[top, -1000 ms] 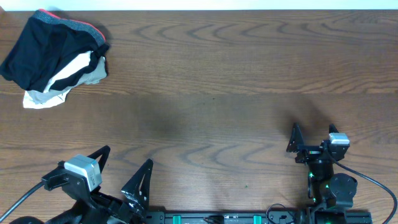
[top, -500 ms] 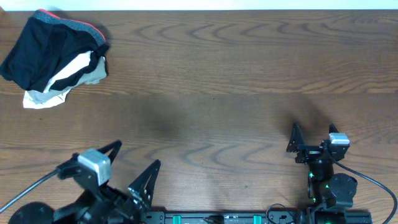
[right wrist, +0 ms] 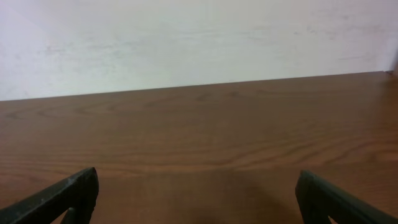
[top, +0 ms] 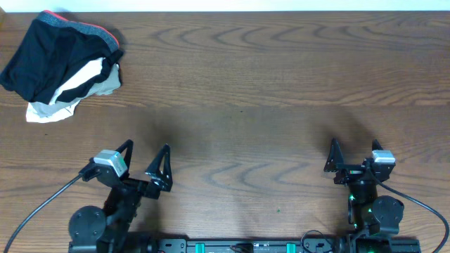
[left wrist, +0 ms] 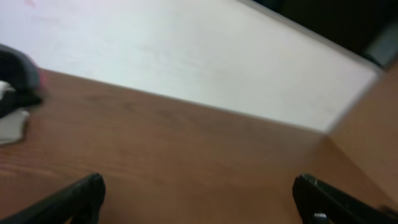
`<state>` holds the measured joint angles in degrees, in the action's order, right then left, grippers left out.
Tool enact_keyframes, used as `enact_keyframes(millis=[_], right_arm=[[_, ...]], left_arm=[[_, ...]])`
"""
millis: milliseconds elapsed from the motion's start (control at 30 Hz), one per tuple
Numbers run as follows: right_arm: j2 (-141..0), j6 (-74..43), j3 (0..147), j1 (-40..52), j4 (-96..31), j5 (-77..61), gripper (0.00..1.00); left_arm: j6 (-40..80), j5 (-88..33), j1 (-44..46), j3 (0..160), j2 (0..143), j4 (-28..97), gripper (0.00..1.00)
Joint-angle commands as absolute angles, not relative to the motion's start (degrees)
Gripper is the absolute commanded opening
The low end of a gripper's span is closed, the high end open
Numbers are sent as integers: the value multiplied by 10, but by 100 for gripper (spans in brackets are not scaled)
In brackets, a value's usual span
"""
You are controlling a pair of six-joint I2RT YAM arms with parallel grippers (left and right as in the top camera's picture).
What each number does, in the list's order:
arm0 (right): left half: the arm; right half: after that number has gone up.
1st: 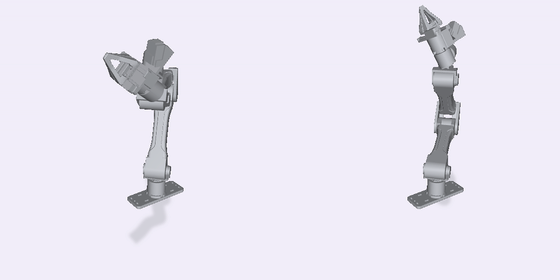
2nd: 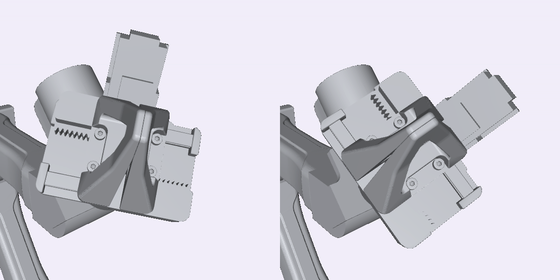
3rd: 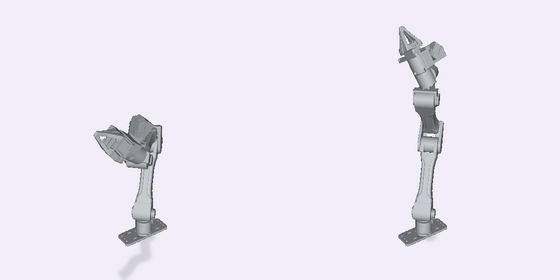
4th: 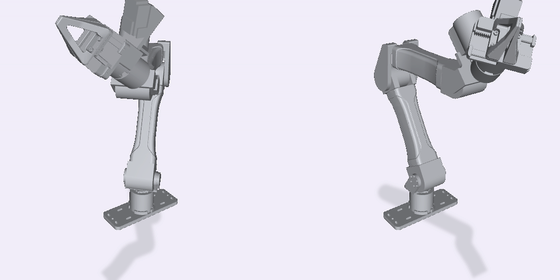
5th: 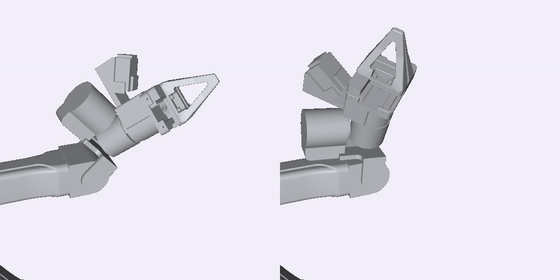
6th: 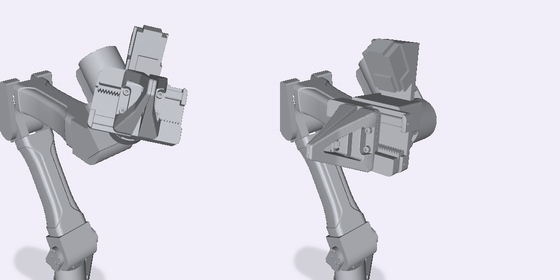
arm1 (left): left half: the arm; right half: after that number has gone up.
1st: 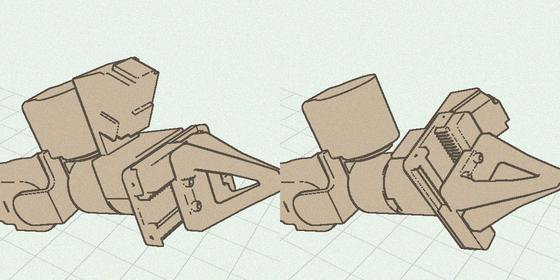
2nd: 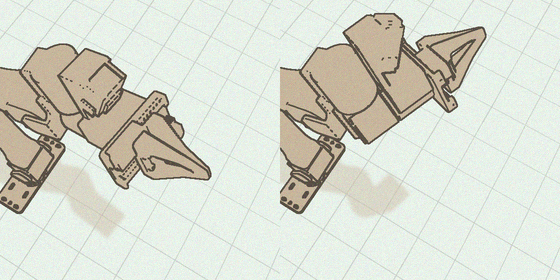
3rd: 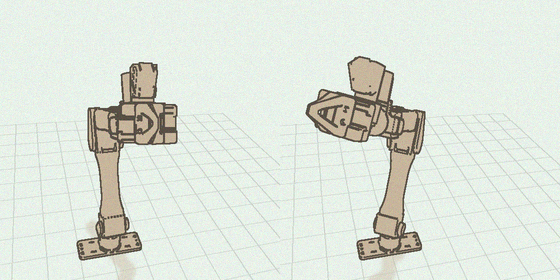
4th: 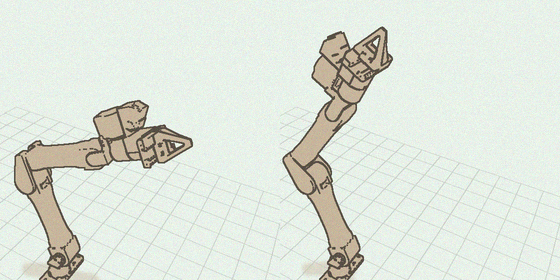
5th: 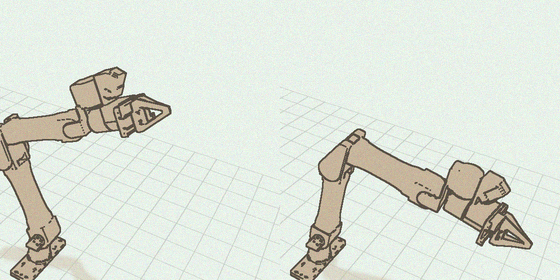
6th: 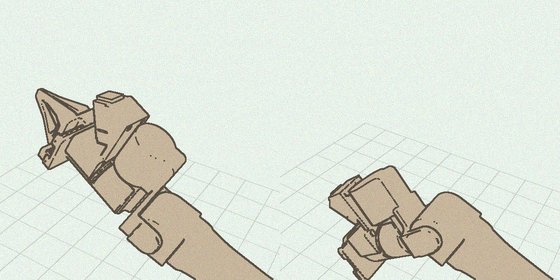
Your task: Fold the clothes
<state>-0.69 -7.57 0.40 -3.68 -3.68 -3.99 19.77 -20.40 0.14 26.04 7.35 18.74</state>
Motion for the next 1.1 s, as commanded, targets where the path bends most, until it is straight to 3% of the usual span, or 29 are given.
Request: enact_keyframes(millis=[0, 500, 833, 1067], right_arm=[[-3, -72, 3, -34, -40, -32, 99], [-3, -72, 3, -34, -39, -32, 99], [-3, -72, 3, -34, -39, -32, 99], [-3, -72, 3, -34, -40, -32, 99]], left_arm=[[259, -103, 9, 213, 44, 162, 98], [265, -25, 10, 38, 1, 7, 98], [254, 72, 10, 2, 1, 17, 98], [153, 51, 1, 2, 1, 38, 98]])
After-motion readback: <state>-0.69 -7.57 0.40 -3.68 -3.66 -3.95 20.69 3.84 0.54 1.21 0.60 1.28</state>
